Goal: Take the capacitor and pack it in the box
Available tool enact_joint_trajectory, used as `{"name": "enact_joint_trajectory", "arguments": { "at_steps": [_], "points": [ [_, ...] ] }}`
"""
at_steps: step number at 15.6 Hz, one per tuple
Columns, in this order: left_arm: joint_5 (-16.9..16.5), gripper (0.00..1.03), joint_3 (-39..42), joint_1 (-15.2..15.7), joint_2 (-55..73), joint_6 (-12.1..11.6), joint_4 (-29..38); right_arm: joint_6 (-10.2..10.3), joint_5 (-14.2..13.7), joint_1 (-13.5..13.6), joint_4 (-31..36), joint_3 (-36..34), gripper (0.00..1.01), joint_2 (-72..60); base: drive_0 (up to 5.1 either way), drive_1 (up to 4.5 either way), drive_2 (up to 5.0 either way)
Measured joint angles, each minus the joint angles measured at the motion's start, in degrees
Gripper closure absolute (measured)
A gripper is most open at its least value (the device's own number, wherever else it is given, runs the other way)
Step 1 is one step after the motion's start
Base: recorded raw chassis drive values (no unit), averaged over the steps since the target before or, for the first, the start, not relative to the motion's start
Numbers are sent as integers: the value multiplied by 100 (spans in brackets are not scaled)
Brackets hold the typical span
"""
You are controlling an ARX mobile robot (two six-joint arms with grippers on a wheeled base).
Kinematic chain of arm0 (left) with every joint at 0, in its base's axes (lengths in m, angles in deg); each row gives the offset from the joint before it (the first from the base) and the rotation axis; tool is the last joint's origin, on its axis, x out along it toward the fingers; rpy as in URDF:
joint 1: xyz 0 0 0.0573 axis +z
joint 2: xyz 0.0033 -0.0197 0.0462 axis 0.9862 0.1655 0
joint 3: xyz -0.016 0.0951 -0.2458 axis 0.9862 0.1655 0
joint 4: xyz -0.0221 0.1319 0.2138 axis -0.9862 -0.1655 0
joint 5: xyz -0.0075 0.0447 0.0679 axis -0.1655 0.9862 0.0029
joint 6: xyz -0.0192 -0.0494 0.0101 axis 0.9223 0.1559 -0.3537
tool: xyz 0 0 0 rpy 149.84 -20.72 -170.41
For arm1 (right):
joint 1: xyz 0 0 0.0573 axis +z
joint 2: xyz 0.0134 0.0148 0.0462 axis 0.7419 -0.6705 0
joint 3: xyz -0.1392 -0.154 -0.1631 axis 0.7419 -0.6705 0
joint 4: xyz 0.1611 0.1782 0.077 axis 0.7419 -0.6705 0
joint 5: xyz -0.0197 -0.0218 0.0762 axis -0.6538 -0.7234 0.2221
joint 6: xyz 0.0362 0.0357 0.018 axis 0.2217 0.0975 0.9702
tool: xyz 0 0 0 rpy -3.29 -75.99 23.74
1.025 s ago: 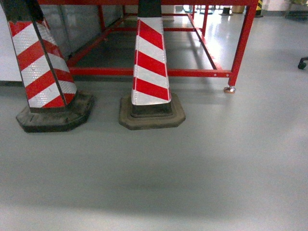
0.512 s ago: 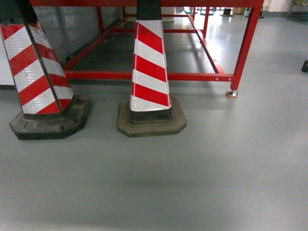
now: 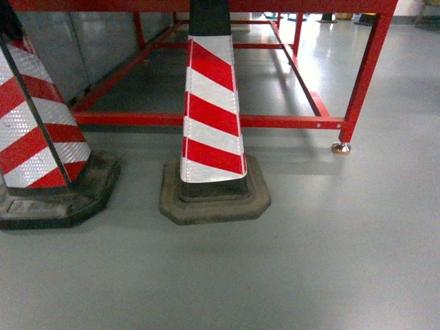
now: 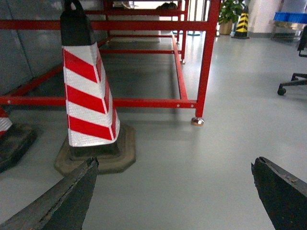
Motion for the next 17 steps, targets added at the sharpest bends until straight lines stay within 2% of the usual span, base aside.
{"name": "enact_joint_trajectory", "arguments": {
  "at_steps": [17],
  "points": [
    [0, 59, 0, 0, 0, 0, 15, 0, 0, 0, 24, 0, 3, 2, -1, 405, -407]
  ]
}}
